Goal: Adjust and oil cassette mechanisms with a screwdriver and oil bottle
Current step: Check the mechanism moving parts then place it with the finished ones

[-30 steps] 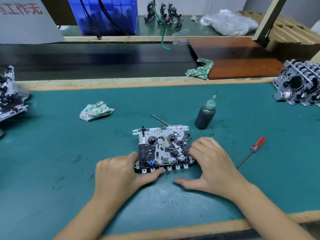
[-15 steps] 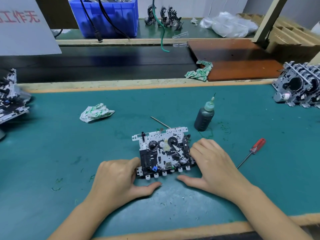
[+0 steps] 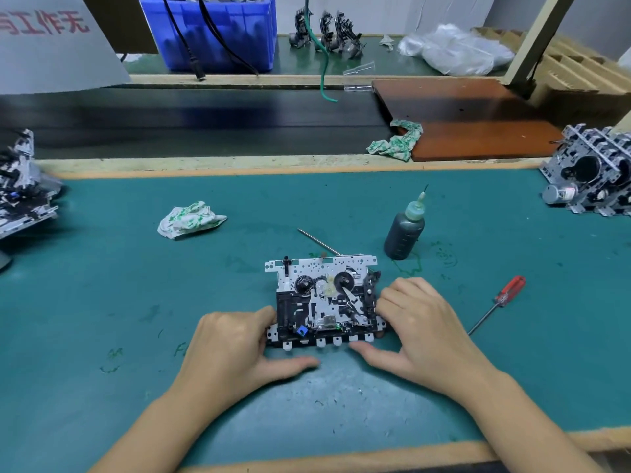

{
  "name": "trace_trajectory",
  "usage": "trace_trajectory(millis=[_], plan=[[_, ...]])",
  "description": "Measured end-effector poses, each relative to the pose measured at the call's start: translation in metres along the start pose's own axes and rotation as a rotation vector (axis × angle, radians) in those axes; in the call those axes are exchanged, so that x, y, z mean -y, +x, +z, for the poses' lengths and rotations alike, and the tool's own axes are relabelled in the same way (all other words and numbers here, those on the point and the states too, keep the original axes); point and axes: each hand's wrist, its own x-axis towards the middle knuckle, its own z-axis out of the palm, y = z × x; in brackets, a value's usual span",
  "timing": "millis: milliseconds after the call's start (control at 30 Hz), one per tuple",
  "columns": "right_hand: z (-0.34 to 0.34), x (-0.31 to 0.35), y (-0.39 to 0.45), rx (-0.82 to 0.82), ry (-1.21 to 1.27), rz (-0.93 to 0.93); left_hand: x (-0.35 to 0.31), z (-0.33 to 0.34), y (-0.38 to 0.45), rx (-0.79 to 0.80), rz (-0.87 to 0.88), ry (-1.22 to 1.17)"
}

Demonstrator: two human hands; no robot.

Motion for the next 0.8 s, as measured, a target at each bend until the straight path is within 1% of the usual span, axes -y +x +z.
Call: trace_trajectory(millis=[100,200,300,367,533,667,733,800], plan=[[0.002,0.003,0.000,-0.010,-0.025,0.036,-0.008,0.001,0.000,-0.020,-0.055,0.055],[0.001,0.003,0.001,-0.004,0.059,0.050,-0.015,0.006,0.000,-0.066,-0.167,0.105],[0.001,0.005,0.001,0.001,0.113,0.044,-0.014,0.009,0.001,-0.073,-0.221,0.117],[0.003,0.007,0.001,-0.026,0.079,0.052,-0.009,0.009,0.001,-0.056,-0.191,0.096],[0.000,0.007,-0.002,-0.043,0.005,0.058,-0.001,0.004,0.000,0.038,-0.034,0.053],[0.001,0.013,-0.003,-0.090,-0.042,0.126,0.001,0.005,-0.004,0.003,0.137,0.026],[0.001,0.012,-0.004,-0.088,-0.025,0.115,0.001,0.004,-0.004,-0.022,0.146,0.021],[-0.001,0.007,-0.005,-0.048,0.019,0.055,-0.001,0.003,-0.005,-0.023,0.132,0.039]])
